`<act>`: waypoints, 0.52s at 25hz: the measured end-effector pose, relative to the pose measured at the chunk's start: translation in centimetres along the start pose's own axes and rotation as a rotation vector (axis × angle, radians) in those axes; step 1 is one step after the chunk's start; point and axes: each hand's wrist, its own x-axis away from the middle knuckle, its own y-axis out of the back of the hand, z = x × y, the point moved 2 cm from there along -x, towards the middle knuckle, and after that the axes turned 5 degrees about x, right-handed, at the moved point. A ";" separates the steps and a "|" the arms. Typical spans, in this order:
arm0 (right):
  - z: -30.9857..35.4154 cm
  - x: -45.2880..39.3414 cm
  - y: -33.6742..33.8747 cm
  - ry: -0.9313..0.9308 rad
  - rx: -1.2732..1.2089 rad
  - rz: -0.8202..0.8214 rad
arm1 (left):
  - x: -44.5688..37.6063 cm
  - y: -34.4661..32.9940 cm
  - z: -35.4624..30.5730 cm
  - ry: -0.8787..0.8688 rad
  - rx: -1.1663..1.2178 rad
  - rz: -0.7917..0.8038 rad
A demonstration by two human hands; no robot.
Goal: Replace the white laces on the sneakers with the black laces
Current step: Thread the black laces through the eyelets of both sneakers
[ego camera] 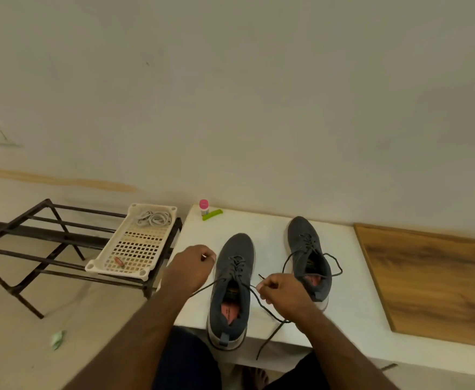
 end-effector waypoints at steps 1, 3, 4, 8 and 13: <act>-0.4 -0.5 -0.5 0.010 0.021 -0.007 | 0.1 -1.4 0.7 -0.010 0.019 0.014; -0.3 -1.9 -0.9 0.033 -0.001 -0.059 | -0.3 -3.3 1.4 -0.030 0.067 0.031; 0.1 -2.6 -0.9 0.041 -0.023 -0.090 | -0.5 -3.8 1.6 -0.036 0.082 0.044; 1.2 -4.7 -1.7 0.105 -0.037 -0.102 | -1.2 -5.3 2.2 -0.071 0.131 0.092; 1.0 -6.0 -2.9 0.130 0.025 -0.052 | -1.6 -6.3 3.2 -0.099 0.190 0.097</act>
